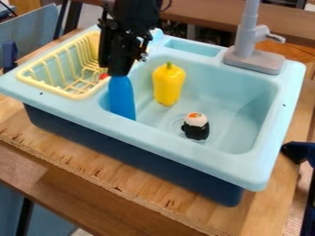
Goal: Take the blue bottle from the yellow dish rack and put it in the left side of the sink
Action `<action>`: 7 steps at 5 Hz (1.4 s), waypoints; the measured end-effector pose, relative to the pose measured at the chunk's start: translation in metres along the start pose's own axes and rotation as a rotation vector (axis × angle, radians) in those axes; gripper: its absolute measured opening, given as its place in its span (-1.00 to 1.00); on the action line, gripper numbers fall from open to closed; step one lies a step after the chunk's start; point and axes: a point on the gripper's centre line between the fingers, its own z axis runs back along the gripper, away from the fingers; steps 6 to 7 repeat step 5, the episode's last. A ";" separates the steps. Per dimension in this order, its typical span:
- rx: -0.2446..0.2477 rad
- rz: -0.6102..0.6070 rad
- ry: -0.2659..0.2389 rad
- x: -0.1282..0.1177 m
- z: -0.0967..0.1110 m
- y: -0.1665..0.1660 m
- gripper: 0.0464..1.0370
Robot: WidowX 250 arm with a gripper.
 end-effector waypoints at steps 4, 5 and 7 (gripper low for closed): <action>-0.071 0.069 -0.184 -0.036 0.041 0.009 0.93; -0.086 0.136 -0.268 -0.062 0.068 0.016 0.92; -0.086 0.136 -0.268 -0.062 0.068 0.016 0.92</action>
